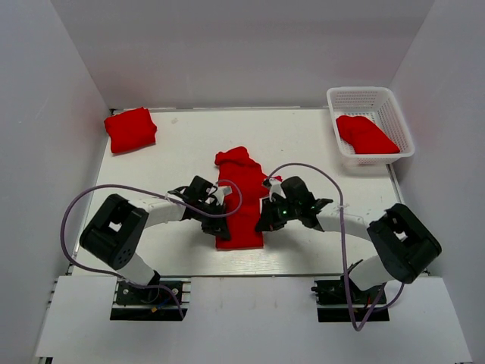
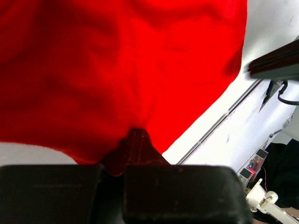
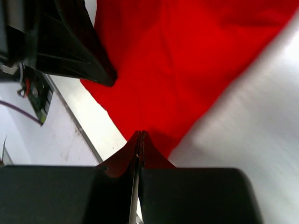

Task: Fold and stack the t-shirts
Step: Grab one side of the 2/3 rectangular tshirt with both arms

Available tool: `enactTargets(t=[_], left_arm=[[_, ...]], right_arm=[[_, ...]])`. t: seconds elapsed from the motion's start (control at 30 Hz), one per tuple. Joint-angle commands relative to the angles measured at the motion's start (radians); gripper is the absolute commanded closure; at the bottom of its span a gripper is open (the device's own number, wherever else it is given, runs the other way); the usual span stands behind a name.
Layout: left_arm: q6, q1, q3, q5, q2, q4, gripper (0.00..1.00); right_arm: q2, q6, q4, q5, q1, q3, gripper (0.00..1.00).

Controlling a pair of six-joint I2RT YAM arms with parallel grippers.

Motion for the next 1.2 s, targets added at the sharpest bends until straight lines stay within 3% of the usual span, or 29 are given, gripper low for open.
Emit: enactTargets(t=[0.0,0.3,0.4,0.43,0.47,0.53,0.57,0.6,0.83,1.17], left_arm=[[-0.004,-0.032,-0.075,-0.05,-0.004,-0.05,1.0],[-0.004,-0.041,-0.047,-0.082,-0.122,-0.09,1.0],[0.005,-0.02,0.044,-0.082,-0.177,-0.147,0.86],[0.005,-0.02,0.071,-0.082,-0.215,-0.182,0.8],[0.005,-0.02,0.099,-0.082,-0.231,-0.205,0.59],[-0.008,-0.02,0.158,-0.104,-0.262,-0.254,0.41],[-0.009,-0.02,0.17,-0.104,-0.289,-0.268,0.36],[-0.025,-0.02,0.17,-0.117,-0.302,-0.279,0.33],[-0.07,-0.011,0.026,-0.145,-0.357,-0.308,0.28],[-0.082,-0.011,-0.085,-0.064,-0.348,-0.199,0.28]], right_arm=[[0.062,0.025,0.081,-0.028,0.051,-0.009,1.0],[0.05,0.033,0.044,0.037,0.087,0.026,1.0],[-0.006,0.014,-0.078,0.051,0.091,0.08,0.92],[-0.016,0.013,-0.094,0.052,0.092,0.088,0.84],[-0.053,0.008,-0.111,0.052,0.092,0.101,0.69],[-0.085,0.014,-0.201,0.071,0.091,0.108,0.59],[-0.099,0.023,-0.218,0.074,0.089,0.102,0.47],[-0.108,0.022,-0.266,0.074,0.087,0.091,0.43],[-0.151,0.04,-0.324,0.074,0.089,-0.018,0.28],[-0.016,0.027,-0.219,0.006,0.106,-0.035,0.3]])
